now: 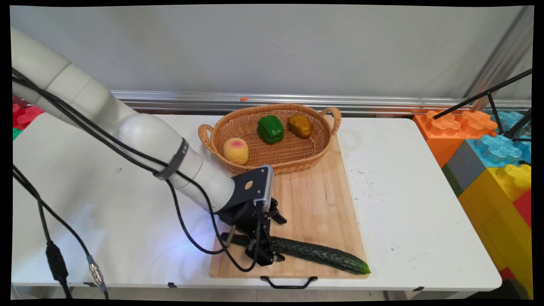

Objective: Pick up the cucumber from the cutting board, then place the picked object in the vegetable basket

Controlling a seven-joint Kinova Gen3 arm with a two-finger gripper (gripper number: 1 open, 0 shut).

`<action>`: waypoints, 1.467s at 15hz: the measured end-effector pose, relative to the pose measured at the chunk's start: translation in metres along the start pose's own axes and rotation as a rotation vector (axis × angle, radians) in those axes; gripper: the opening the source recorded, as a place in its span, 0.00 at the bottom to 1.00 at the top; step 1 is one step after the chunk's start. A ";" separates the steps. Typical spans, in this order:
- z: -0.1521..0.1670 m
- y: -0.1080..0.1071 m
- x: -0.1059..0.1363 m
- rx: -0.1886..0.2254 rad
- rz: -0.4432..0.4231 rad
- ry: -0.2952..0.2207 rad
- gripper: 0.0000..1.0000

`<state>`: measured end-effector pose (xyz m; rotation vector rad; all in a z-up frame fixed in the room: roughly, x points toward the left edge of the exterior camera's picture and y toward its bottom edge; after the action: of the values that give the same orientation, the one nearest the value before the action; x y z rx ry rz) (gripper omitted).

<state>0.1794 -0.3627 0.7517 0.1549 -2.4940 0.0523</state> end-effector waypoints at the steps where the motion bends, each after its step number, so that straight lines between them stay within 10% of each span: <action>1: 0.004 -0.002 -0.001 -0.004 -0.004 0.006 1.00; 2: 0.006 -0.003 -0.001 -0.008 -0.006 0.010 0.00; 15: -0.030 -0.019 0.035 -0.055 0.001 0.085 0.00; 22: -0.107 -0.100 0.073 0.154 0.066 0.072 0.00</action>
<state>0.1979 -0.4609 0.8814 0.1322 -2.4225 0.2731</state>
